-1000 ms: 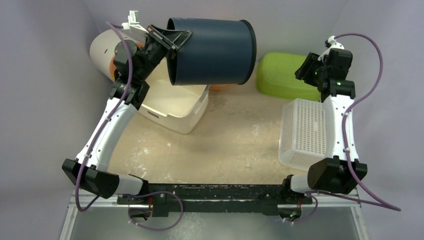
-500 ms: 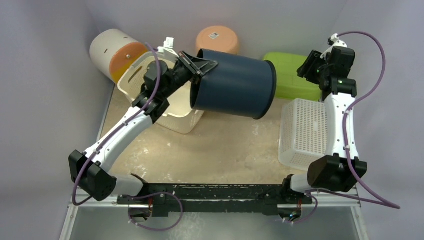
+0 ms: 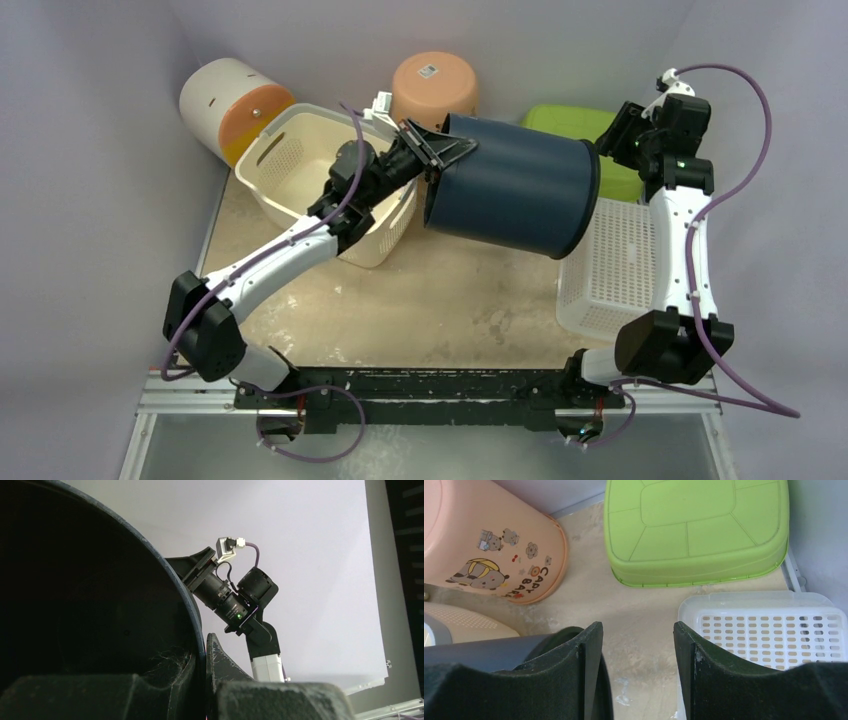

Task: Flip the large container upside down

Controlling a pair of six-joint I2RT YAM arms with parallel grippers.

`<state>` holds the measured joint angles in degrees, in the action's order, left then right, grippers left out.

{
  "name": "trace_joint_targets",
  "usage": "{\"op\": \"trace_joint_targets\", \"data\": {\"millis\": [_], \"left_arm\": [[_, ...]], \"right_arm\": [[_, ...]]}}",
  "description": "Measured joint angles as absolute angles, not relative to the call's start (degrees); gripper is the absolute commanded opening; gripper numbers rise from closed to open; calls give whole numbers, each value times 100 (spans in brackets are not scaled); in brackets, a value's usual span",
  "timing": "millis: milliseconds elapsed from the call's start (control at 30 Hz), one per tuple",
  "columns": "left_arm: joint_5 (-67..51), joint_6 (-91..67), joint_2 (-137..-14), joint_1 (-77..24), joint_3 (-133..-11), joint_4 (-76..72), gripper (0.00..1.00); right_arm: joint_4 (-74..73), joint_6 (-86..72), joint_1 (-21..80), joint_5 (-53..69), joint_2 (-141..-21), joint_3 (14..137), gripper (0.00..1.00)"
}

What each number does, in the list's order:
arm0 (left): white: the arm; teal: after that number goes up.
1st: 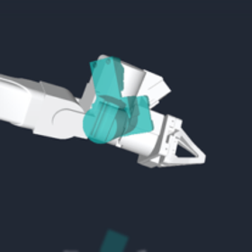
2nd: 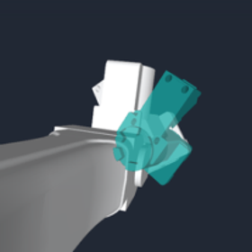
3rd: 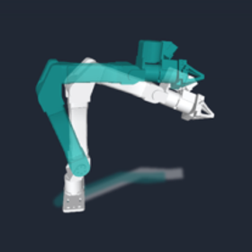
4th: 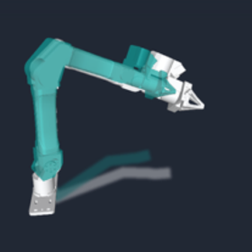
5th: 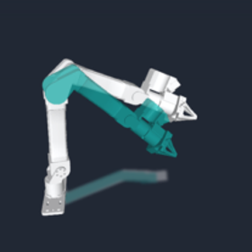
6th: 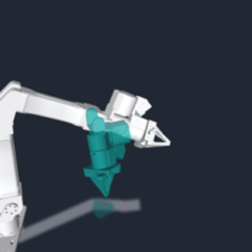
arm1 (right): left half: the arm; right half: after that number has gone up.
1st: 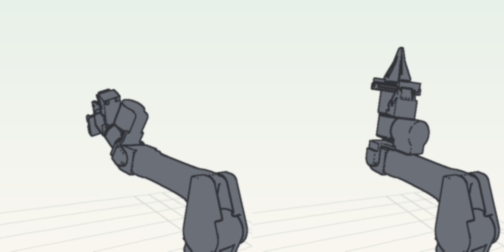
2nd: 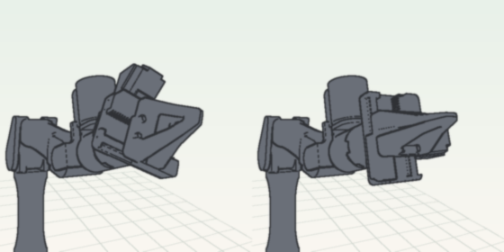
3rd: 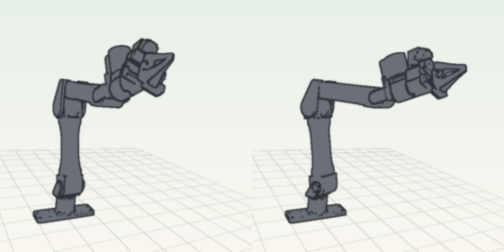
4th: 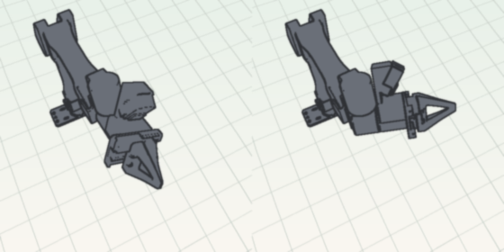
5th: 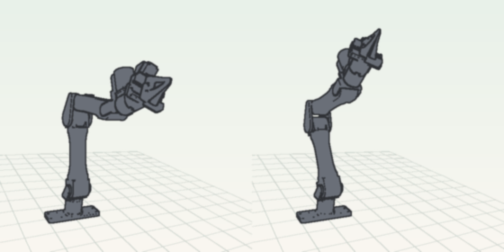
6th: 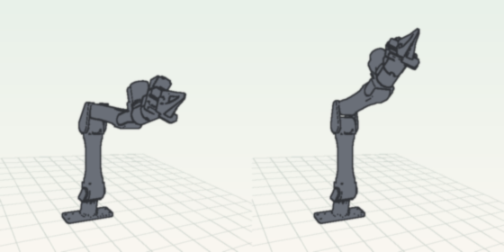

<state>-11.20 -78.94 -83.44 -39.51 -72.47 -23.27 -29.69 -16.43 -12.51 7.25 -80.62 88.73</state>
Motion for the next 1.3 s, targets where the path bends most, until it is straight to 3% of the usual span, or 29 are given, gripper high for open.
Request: {"op": "trace_joint_targets", "data": {"millis": [333,767,1300], "left_arm": [[-923,-8335,-8930,-4200,-6471,-3920,0],[-854,-8403,-9485,-4294,-5369,-4727,0],[-703,-7511,-8921,-4268,-5341,-3684,0]], "right_arm": [[-2967,-1568,-1352,637,-8062,8790,57],[-2971,-1573,-1315,587,-7920,8514,57],[-3315,-1614,-1315,242,-6906,6989,57]]}}
